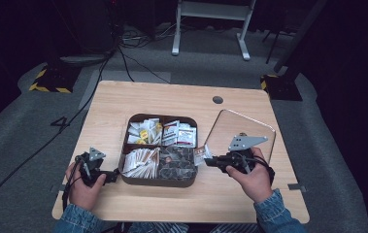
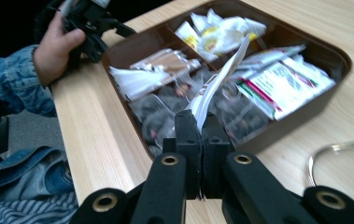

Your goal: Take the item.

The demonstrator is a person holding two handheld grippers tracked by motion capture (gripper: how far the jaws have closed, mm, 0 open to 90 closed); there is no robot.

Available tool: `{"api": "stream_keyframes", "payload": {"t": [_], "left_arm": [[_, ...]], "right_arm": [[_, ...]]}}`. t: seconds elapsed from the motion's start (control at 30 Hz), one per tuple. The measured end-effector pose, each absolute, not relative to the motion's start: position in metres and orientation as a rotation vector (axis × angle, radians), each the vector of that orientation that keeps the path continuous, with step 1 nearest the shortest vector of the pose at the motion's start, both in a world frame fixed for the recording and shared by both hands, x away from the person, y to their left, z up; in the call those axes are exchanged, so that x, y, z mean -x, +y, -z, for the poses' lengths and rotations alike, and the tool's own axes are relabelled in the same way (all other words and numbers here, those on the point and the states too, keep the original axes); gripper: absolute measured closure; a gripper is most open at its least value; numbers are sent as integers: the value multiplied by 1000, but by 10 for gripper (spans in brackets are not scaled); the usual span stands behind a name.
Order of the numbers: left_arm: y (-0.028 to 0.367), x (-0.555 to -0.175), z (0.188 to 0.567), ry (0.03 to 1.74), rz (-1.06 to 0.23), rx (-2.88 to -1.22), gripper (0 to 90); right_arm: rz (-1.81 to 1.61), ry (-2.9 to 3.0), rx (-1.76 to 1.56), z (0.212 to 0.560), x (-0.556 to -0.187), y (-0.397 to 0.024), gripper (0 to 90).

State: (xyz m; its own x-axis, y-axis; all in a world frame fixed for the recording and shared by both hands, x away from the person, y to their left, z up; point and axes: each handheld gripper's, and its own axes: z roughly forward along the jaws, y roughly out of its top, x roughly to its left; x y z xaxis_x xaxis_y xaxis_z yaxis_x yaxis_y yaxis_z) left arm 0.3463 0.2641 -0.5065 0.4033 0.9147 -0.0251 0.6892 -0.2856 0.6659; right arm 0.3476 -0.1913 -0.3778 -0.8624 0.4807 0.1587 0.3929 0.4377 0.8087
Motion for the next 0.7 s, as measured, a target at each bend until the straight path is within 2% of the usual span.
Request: {"api": "stream_keyframes", "payload": {"t": [0.7], "left_arm": [[264, -346, 507, 1359, -489, -2067, 15]], "right_arm": [[-1314, 2519, -1074, 442, -325, -235, 891]]}}
